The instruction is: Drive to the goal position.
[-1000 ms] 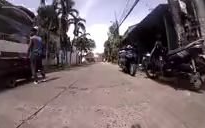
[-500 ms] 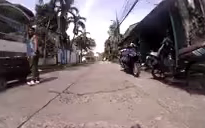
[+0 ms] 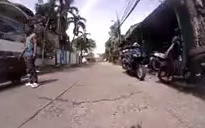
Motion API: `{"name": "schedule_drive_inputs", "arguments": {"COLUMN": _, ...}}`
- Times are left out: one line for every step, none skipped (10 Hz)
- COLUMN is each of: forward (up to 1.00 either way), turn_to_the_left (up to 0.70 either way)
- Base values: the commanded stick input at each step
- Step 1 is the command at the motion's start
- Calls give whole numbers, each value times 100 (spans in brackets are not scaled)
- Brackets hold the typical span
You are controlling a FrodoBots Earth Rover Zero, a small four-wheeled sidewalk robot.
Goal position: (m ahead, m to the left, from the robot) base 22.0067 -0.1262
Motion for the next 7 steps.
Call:
{"name": "schedule_drive_inputs", "arguments": {"forward": 70, "turn_to_the_left": 0}}
{"name": "schedule_drive_inputs", "arguments": {"forward": 70, "turn_to_the_left": 0}}
{"name": "schedule_drive_inputs", "arguments": {"forward": 70, "turn_to_the_left": 0}}
{"name": "schedule_drive_inputs", "arguments": {"forward": 70, "turn_to_the_left": 0}}
{"name": "schedule_drive_inputs", "arguments": {"forward": 70, "turn_to_the_left": 0}}
{"name": "schedule_drive_inputs", "arguments": {"forward": 70, "turn_to_the_left": 0}}
{"name": "schedule_drive_inputs", "arguments": {"forward": 70, "turn_to_the_left": 0}}
